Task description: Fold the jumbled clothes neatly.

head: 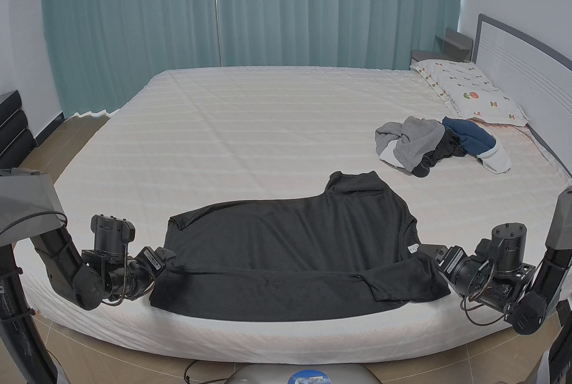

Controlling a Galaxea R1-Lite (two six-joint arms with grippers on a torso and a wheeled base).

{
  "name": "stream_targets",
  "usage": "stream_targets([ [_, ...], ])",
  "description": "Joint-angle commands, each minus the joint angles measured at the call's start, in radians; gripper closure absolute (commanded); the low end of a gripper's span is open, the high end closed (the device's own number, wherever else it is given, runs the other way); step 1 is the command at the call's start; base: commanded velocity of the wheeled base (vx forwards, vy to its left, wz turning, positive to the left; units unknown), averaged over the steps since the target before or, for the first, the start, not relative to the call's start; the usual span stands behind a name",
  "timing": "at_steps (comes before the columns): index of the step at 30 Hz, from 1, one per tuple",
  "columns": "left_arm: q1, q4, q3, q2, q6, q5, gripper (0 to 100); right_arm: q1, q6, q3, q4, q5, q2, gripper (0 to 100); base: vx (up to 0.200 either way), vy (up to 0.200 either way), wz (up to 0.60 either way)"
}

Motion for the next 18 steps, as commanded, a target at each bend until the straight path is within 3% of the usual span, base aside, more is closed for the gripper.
stream_targets([
  [1,-0.001,0.001,-0.002,0.002,0.0,0.0,0,0.002,0.038,-0.087,-0.005,0.015,0.088,0,0.0,0.0,0.0],
  [5,-0.003,0.0,0.0,-0.001,0.0,0.0,0,-0.002,0.067,-0.151,-0.005,0.053,0.199,0,0.0,0.0,0.0],
  [9,-0.012,0.0,0.001,0.0,0.001,0.0,0,-0.013,0.067,-0.179,-0.008,0.045,0.28,0,0.0,0.0,0.0],
  [13,-0.018,0.0,0.005,0.002,0.001,0.002,0,-0.105,0.063,-0.231,-0.006,0.05,0.332,0,0.0,0.0,0.0],
  [18,-0.018,0.001,0.005,0.005,0.001,0.002,0,-0.166,0.069,-0.251,-0.013,0.058,0.334,0,0.0,0.0,0.0],
])
